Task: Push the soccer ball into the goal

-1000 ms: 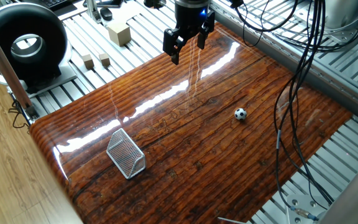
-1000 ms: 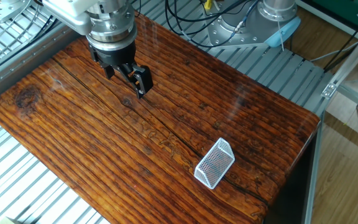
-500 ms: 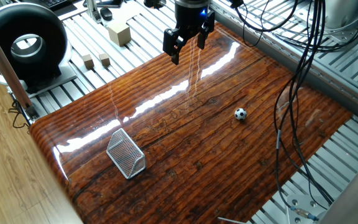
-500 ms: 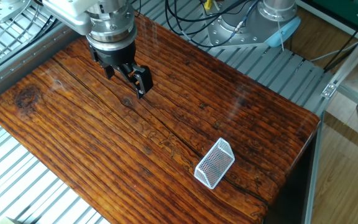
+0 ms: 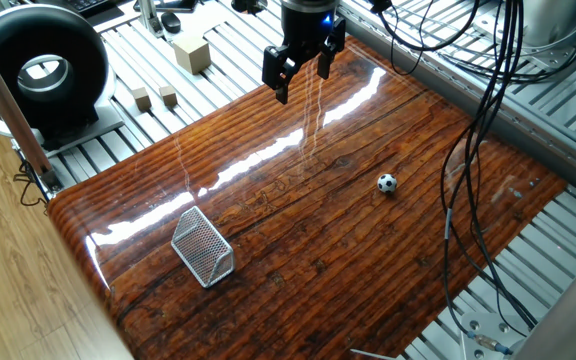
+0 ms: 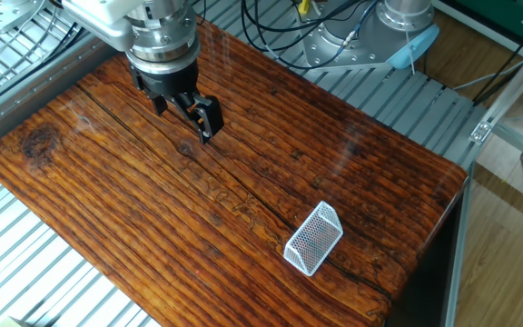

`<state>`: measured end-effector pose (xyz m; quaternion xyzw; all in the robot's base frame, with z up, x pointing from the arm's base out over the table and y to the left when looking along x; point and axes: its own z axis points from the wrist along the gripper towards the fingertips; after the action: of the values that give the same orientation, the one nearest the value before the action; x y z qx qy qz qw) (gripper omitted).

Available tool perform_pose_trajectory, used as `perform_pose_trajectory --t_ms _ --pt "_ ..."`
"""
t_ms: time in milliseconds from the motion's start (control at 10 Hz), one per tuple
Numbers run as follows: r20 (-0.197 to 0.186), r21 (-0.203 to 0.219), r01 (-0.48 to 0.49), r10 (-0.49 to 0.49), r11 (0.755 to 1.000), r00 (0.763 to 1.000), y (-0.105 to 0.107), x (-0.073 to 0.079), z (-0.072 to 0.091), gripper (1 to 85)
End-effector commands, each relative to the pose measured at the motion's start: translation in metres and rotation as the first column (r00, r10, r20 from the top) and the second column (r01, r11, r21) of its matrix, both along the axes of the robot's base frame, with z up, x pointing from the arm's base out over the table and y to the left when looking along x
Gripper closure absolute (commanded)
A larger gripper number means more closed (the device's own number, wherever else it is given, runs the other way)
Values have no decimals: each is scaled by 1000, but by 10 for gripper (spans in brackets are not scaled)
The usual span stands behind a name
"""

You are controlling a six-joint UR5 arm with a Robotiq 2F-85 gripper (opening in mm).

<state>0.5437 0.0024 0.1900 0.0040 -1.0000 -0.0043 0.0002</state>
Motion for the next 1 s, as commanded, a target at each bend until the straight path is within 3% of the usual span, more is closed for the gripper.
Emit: perform_pose_trajectory --t_ms 0,500,900 --pt "109 120 82 -95 989 989 31 31 4 847" --pt "109 117 83 -96 990 989 31 31 4 847" --pt "80 85 82 -89 993 993 24 23 2 847"
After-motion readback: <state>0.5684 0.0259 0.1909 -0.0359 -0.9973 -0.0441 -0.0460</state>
